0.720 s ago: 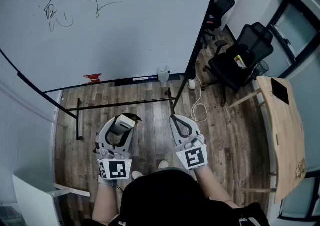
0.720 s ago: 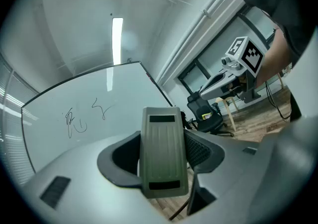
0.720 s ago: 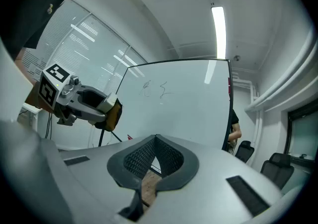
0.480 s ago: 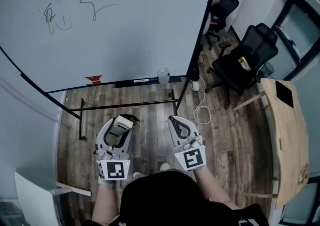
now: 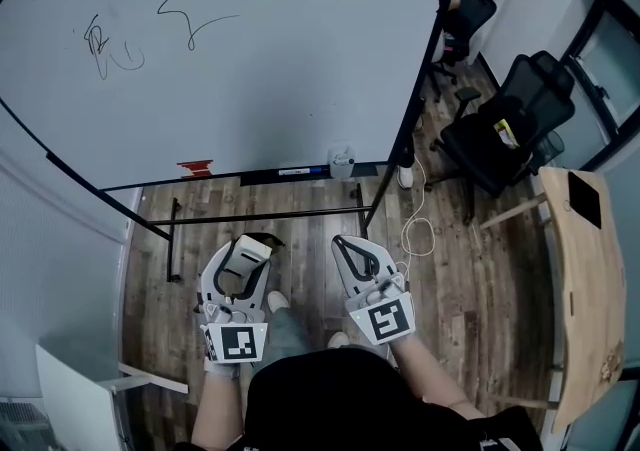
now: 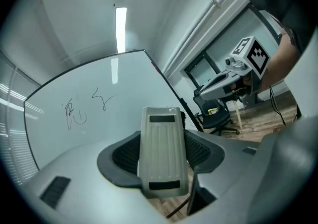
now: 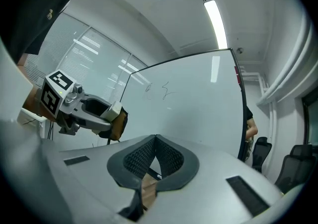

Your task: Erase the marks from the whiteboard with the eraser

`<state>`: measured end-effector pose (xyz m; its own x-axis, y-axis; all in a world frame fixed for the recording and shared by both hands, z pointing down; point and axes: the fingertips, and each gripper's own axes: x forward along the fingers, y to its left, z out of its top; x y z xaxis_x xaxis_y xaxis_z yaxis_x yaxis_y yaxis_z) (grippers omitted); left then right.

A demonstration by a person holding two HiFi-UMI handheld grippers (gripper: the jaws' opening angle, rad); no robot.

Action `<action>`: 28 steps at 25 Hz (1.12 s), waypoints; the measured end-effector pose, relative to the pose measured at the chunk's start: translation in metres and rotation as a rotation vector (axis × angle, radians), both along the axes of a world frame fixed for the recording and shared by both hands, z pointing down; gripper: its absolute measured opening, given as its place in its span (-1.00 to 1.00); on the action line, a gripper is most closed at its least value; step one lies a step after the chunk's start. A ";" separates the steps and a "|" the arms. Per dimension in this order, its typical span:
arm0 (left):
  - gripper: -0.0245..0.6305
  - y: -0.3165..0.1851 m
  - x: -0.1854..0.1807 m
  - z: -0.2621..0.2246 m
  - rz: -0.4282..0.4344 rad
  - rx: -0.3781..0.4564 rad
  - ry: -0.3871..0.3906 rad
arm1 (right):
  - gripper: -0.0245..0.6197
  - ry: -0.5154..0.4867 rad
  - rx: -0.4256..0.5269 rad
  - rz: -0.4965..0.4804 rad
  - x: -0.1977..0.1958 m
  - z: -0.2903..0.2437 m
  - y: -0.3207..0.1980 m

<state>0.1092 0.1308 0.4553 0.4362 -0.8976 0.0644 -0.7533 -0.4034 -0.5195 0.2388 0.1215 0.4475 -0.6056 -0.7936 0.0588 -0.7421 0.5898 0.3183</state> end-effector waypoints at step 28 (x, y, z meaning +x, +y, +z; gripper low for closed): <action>-0.12 -0.303 -0.009 -0.192 0.174 0.458 -0.048 | -0.84 0.059 0.101 0.128 -0.090 -0.061 -0.271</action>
<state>0.1005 -0.1723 0.2629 0.5886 -0.7524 -0.2956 -0.6655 -0.2434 -0.7056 0.1489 -0.1499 0.3865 -0.4969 -0.8678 0.0070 -0.7877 0.4544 0.4161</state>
